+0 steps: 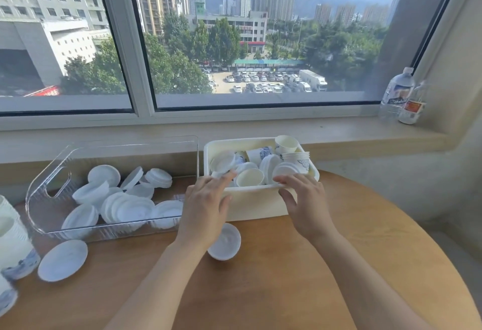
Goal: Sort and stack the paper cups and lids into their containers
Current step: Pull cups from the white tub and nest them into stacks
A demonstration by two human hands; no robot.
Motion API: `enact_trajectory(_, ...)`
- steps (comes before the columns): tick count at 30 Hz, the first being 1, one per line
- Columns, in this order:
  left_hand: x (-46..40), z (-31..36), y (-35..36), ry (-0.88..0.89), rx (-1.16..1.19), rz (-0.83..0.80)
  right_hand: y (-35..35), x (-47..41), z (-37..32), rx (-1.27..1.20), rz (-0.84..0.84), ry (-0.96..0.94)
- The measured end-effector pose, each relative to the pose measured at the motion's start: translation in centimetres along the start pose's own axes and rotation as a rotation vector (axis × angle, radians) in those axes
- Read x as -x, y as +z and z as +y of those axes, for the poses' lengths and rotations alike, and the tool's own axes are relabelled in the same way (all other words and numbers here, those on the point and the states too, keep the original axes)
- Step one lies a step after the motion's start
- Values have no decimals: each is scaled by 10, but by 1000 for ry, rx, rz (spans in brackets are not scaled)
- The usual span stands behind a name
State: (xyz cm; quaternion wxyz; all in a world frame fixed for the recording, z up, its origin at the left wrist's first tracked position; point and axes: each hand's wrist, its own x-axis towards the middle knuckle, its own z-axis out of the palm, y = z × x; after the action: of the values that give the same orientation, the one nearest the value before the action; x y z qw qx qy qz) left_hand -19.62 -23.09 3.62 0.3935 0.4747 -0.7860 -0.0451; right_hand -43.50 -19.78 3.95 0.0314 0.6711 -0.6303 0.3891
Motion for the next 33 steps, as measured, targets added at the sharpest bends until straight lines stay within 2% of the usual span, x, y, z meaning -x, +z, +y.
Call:
enact_trajectory(6,35,25,-22,-28,80,-27,-30,44,-6,-11,43,-24)
enact_trajectory(16,110,52,-61,7,92,13,-74,118,-49,-53,-6,-1)
enact_trajectory(26,192,53,-122,-145,114,69,-94,179,-105,-121,-65,-77)
enact_trajectory(30,207,50,-139,-141,56,91,-98,187,-118,-138,-133,-144)
enact_trajectory(33,204,55,-143,-106,31,124,-107,184,-115,-202,-44,-119)
